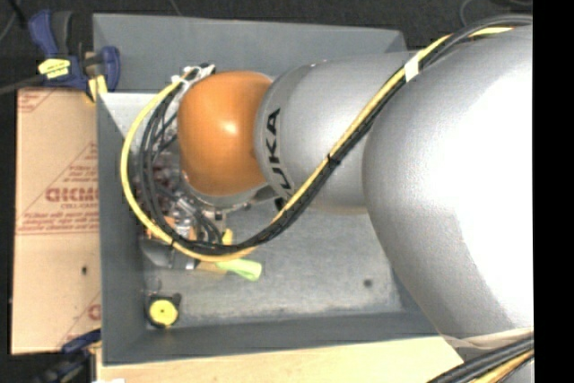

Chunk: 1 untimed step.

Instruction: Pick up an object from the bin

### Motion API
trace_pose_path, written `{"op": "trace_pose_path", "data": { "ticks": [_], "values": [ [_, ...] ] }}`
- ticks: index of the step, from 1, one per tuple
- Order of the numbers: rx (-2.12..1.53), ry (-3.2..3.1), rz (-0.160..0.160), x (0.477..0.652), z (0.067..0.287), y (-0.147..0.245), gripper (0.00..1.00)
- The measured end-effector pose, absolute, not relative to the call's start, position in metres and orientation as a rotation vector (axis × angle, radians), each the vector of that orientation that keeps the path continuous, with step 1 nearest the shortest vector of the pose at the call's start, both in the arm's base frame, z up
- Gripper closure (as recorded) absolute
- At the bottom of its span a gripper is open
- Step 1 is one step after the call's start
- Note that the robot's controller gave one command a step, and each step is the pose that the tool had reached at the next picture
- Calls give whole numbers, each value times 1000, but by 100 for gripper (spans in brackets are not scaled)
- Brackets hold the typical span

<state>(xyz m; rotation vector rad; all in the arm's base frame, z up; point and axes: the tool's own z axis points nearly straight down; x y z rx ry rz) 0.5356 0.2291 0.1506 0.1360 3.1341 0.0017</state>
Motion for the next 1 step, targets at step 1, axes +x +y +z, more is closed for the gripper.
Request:
{"op": "trace_pose_path", "data": {
  "ticks": [1],
  "values": [
    [136, 3135, 1, 535, 169, 229, 100]
  ]
}}
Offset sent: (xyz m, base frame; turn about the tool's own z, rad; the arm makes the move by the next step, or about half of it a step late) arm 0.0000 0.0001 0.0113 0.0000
